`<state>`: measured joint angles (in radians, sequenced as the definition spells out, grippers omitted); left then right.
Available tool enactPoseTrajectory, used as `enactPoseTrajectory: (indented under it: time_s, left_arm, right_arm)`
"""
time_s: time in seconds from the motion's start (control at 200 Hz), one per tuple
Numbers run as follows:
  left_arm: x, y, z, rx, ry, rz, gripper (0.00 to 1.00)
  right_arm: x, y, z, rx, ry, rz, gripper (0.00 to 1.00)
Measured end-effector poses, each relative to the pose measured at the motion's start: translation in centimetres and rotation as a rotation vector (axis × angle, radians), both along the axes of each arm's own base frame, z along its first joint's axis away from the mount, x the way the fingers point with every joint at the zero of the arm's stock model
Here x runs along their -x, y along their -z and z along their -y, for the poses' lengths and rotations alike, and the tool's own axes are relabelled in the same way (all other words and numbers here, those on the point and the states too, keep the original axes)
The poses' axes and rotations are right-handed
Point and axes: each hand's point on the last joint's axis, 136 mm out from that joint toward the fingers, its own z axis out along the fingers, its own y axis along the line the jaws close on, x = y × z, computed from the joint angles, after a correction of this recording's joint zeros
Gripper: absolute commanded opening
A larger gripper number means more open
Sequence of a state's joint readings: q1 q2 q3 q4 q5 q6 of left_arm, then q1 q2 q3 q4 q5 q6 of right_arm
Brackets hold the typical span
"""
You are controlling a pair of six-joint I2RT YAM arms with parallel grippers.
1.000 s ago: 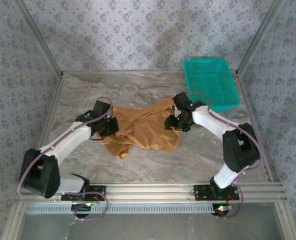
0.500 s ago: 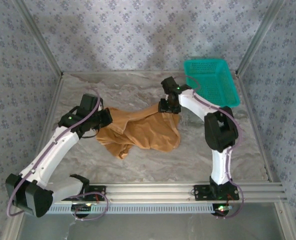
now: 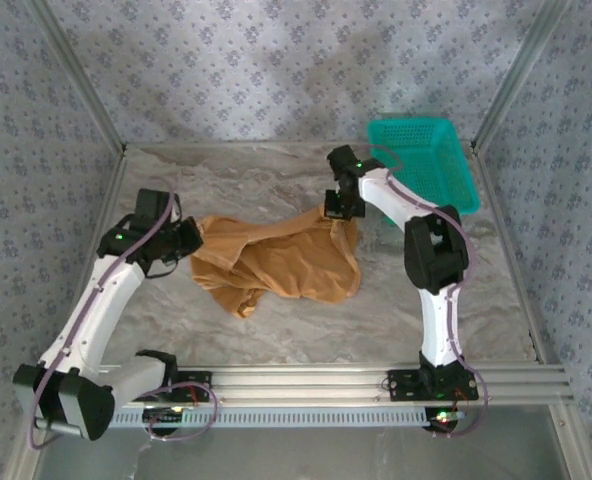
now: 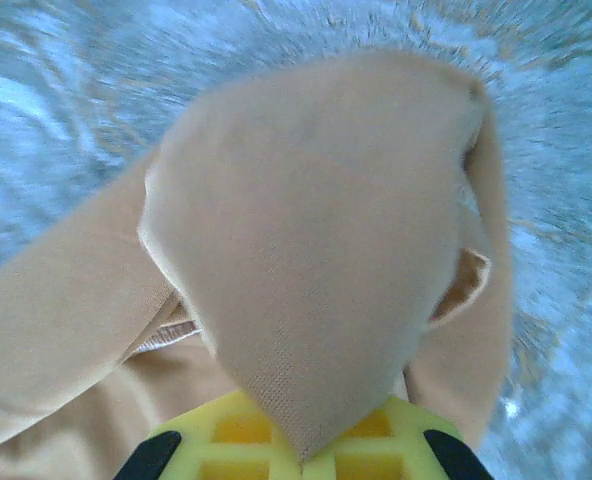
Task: Fold the inside-out t-shirt
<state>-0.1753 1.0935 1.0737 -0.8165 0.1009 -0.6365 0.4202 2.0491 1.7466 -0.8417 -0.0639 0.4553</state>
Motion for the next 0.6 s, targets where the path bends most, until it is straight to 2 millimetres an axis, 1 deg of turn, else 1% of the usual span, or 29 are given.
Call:
enactPoseTrajectory:
  time_s: [0.045,0.06,0.08,0.13,0.185,0.2,0.255,0.26,0.325,0.365,0.44,0.515,0.6]
  left_arm:
    - [-0.6,-1.4,-1.3,0.011,-0.035,0.02,0.0]
    - [-0.8,-2.0,-1.6,0.014,-0.045,0.03,0.0]
    - [-1.1,-2.7,-2.0,0.019,-0.056,0.044,0.0]
    - [-1.9,-5.2,-3.1,0.031,-0.085,0.096,0.0]
    - [-2.7,-7.8,-3.6,0.046,-0.098,0.153,0.0]
    - [-2.9,-8.7,-3.7,0.049,-0.1,0.174,0.0]
    - [-3.3,-11.1,-3.8,0.063,-0.1,0.23,0.0]
    - [-3.4,-11.5,-3.8,0.064,-0.099,0.238,0.0]
    - [-3.6,-13.8,-3.9,0.077,-0.099,0.293,0.0]
    - [-3.6,-15.0,-3.8,0.087,-0.097,0.319,0.0]
    - [-3.6,-16.7,-3.8,0.103,-0.101,0.358,0.0]
    - [-3.5,-17.9,-3.8,0.12,-0.109,0.384,0.0]
    - [-3.2,-18.8,-3.8,0.139,-0.122,0.403,0.0]
  right_arm:
    - [0.2,-2.5,0.0,-0.023,-0.006,0.035,0.0]
    - [0.3,-3.7,0.0,-0.035,-0.01,0.055,0.0]
    - [0.3,-4.8,0.0,-0.046,-0.012,0.073,0.0]
    - [0.6,-8.4,0.1,-0.083,-0.02,0.138,0.0]
    - [1.1,-12.2,0.3,-0.126,-0.025,0.208,0.0]
    - [1.3,-13.4,0.6,-0.139,-0.023,0.232,0.0]
    - [2.0,-16.6,1.2,-0.179,-0.02,0.295,0.0]
    - [2.2,-17.1,1.3,-0.185,-0.018,0.307,0.0]
    - [3.2,-20.4,2.3,-0.227,-0.012,0.373,0.0]
    - [3.8,-22.2,2.8,-0.249,-0.007,0.411,0.0]
    - [4.7,-24.5,3.4,-0.287,-0.002,0.462,0.0]
    - [5.5,-26.0,3.4,-0.325,-0.008,0.487,0.0]
    - [6.1,-26.9,3.0,-0.363,-0.024,0.498,0.0]
